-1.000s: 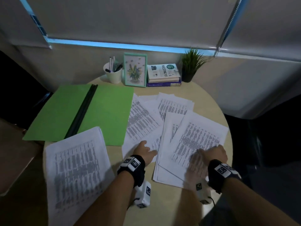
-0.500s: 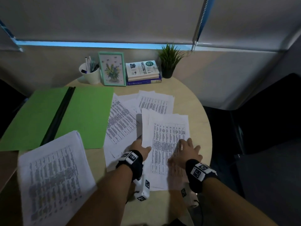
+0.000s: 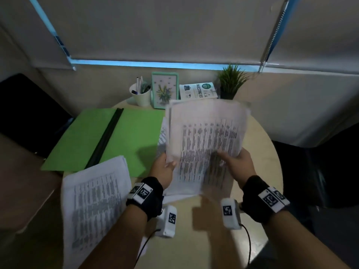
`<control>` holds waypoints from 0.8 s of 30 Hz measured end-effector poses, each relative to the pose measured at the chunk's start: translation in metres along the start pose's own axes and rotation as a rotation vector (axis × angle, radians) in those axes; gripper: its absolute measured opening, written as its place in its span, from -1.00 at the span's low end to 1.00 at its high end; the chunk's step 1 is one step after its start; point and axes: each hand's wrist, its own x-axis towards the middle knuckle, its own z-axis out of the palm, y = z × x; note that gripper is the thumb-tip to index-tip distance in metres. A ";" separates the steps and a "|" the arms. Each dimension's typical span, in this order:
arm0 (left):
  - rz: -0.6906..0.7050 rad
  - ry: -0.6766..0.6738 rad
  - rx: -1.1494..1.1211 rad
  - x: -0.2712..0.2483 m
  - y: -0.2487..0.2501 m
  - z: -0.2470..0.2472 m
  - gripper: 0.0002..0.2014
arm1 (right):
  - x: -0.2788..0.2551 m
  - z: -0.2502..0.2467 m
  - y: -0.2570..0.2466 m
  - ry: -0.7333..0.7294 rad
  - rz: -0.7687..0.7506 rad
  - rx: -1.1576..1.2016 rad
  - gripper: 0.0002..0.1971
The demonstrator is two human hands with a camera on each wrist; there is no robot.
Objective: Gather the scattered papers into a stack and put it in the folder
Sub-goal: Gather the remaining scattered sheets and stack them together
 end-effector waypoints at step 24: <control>0.347 0.364 0.070 -0.014 -0.016 -0.114 -0.84 | -0.045 0.127 -0.066 0.083 -0.119 0.125 -0.79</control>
